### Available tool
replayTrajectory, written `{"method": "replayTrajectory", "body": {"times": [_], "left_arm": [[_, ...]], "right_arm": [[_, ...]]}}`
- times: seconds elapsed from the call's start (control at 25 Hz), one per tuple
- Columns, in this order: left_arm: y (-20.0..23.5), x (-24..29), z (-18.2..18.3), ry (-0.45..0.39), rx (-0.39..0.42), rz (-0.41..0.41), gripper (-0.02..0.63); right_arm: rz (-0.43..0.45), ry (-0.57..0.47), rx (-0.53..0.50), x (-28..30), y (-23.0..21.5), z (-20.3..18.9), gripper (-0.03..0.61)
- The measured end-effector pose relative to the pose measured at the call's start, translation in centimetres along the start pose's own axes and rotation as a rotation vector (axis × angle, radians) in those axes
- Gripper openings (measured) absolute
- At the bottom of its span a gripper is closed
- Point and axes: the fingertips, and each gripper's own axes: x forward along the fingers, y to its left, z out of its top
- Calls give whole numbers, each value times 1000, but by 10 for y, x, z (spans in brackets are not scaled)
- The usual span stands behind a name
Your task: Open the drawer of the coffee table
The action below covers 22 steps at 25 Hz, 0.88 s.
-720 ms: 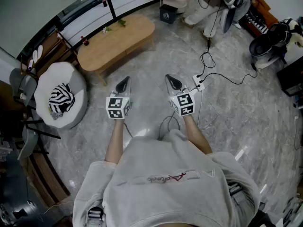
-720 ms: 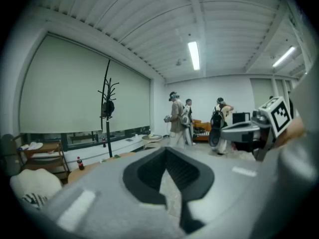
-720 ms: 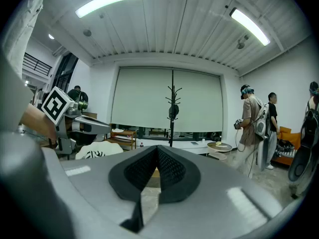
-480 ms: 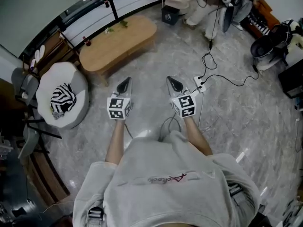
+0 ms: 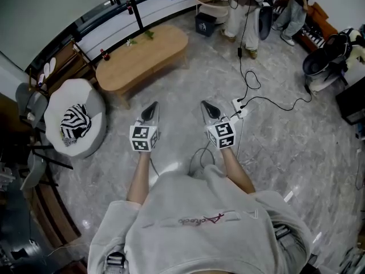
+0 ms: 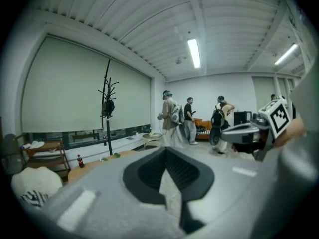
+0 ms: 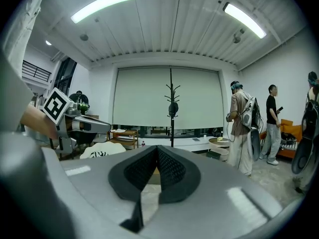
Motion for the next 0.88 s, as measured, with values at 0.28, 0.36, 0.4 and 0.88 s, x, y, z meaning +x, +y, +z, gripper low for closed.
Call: {"method": "replayTrajectory", "body": {"times": [0.28,0.36,0.4,0.88], "left_arm": [[-38,16,-8,35,34,0,-2],[-43,22,-6,37,39,5,0],[-45,24,-6,37,40,7,-2],[-43,53,3,23,32,10,-2]], "right_arm": [[18,3,13,-18,-27,-4,4],[25,-2,8,-20,-34,-3,4],[28,-2,4,-21,-36,-4,3],[15,7,10,-18,-61,-11,4]]}}
